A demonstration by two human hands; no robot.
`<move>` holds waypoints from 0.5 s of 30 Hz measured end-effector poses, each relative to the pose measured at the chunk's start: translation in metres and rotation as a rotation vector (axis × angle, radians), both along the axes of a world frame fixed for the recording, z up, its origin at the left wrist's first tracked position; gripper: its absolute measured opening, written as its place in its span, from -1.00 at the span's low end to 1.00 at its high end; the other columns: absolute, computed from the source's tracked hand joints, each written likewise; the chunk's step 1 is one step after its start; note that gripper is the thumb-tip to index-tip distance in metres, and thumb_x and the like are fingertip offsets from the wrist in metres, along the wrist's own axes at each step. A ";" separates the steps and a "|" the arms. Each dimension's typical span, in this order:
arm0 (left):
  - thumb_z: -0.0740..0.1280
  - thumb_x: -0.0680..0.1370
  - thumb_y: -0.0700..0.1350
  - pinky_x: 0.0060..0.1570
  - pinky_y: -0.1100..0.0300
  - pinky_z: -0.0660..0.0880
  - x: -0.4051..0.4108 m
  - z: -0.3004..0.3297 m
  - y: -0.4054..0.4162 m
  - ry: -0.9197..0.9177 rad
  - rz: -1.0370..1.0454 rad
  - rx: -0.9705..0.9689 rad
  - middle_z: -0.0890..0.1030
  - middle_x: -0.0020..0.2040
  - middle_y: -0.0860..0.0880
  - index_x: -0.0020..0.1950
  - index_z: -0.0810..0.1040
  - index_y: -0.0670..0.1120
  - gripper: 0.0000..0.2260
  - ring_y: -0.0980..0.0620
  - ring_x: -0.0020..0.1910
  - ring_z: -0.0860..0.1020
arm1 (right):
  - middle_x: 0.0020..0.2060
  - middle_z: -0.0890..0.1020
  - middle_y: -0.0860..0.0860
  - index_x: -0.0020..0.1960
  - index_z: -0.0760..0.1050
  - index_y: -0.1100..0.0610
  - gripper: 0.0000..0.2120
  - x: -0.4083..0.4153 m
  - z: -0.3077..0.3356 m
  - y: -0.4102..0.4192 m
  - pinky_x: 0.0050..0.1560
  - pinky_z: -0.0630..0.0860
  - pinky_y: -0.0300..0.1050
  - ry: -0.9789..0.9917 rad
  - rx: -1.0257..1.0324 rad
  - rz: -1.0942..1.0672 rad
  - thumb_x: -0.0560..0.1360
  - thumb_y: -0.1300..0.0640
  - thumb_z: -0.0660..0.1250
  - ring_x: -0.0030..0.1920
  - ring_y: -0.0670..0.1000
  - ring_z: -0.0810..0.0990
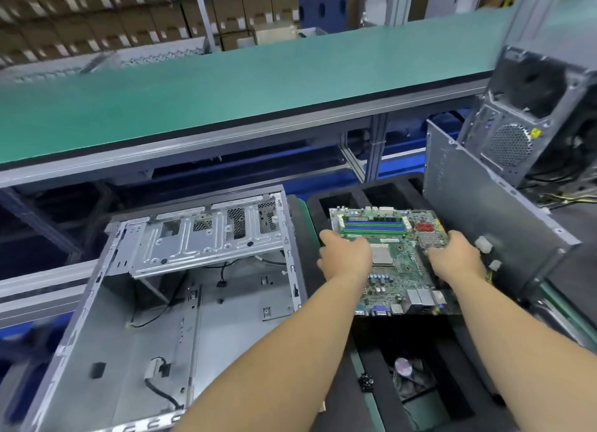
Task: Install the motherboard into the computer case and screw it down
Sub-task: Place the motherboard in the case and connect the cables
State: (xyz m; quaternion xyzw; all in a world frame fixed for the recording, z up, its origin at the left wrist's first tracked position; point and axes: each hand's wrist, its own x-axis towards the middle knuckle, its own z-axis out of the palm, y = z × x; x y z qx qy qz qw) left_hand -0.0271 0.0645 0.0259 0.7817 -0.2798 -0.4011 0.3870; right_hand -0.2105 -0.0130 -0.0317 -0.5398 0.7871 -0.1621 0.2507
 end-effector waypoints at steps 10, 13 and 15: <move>0.21 0.49 -0.08 -0.28 0.07 0.42 0.101 0.097 0.046 -0.192 0.032 -0.350 0.57 -0.07 -0.05 0.03 0.36 0.00 -0.87 -0.14 -0.03 0.58 | 0.21 0.59 0.23 0.40 0.42 0.13 -0.53 0.097 0.101 0.048 -0.03 0.41 0.01 -0.095 -0.140 0.064 0.53 0.01 0.32 0.03 0.21 0.54; 0.20 0.51 -0.10 -0.34 0.13 0.33 0.158 0.108 0.079 -0.207 0.141 -0.342 0.51 -0.20 0.00 -0.04 0.36 -0.03 -0.94 -0.02 -0.30 0.48 | 0.06 0.59 0.18 0.45 0.32 0.03 -0.45 0.144 0.119 0.075 -0.05 0.49 0.01 -0.106 -0.171 0.157 0.49 -0.02 0.32 -0.03 0.20 0.59; 0.19 0.54 -0.12 -0.38 0.16 0.30 0.192 0.106 0.104 -0.194 0.209 -0.311 0.49 -0.21 0.00 0.08 0.38 -0.07 -0.86 0.04 -0.36 0.43 | 0.05 0.55 0.16 0.53 0.21 -0.02 -0.34 0.172 0.123 0.093 -0.06 0.43 0.01 -0.095 -0.173 0.237 0.48 -0.03 0.34 -0.02 0.21 0.53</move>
